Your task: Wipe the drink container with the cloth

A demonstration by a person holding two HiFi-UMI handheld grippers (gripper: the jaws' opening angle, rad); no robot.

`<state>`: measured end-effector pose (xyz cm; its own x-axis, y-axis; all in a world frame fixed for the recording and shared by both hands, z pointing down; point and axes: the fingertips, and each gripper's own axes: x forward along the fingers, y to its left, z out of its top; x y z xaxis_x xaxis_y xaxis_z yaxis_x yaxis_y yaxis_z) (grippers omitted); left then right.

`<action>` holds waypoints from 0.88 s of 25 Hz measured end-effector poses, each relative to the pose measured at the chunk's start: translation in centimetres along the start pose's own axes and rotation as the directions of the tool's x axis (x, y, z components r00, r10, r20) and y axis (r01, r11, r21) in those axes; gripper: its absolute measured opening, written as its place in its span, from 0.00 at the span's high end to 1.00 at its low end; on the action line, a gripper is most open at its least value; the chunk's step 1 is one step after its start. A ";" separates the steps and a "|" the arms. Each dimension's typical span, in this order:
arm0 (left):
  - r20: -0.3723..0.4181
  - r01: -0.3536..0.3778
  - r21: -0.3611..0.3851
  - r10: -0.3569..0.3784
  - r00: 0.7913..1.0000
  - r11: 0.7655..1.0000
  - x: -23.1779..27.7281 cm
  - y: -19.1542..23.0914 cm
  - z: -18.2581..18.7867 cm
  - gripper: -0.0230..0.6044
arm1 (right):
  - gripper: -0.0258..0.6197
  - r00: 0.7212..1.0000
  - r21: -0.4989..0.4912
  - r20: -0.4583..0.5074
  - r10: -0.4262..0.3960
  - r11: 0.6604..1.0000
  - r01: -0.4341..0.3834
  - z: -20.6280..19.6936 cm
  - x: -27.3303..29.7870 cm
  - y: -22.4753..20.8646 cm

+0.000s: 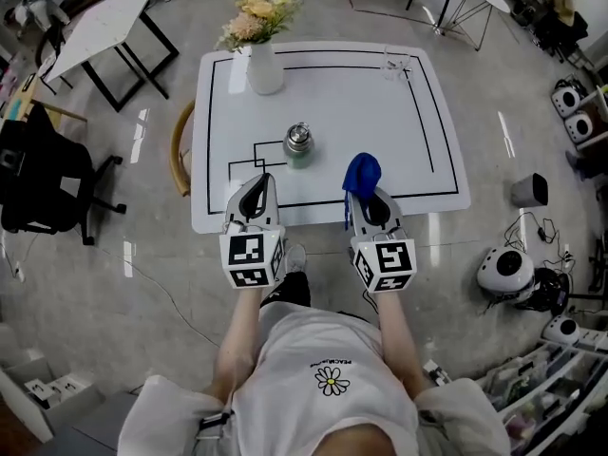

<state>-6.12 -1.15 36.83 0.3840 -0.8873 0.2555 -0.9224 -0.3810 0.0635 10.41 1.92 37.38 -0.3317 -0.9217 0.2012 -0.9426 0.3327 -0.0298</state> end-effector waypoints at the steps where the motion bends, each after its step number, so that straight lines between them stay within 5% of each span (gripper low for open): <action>1: -0.002 0.009 0.004 -0.009 1.000 1.000 1.2 0.6 0.3 0.97 | 0.89 1.000 0.000 -0.001 -0.005 1.000 0.005 0.4 1.2 -0.2; 8: -0.014 0.060 0.010 -0.060 0.998 0.998 6.6 3.6 1.2 0.97 | 0.89 1.000 0.011 -0.013 -0.026 1.000 0.026 1.2 7.4 -1.0; 22: -0.054 0.069 0.008 -0.068 0.996 0.998 8.6 4.3 -0.8 0.97 | 0.89 0.999 0.017 -0.036 0.006 1.000 -0.006 -0.4 9.5 -2.4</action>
<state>-6.79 -10.16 40.08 0.4433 -0.8439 0.3022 -0.8935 -0.4431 0.0733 9.58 -7.53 39.75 -0.3362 -0.9116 0.2365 -0.9411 0.3346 -0.0480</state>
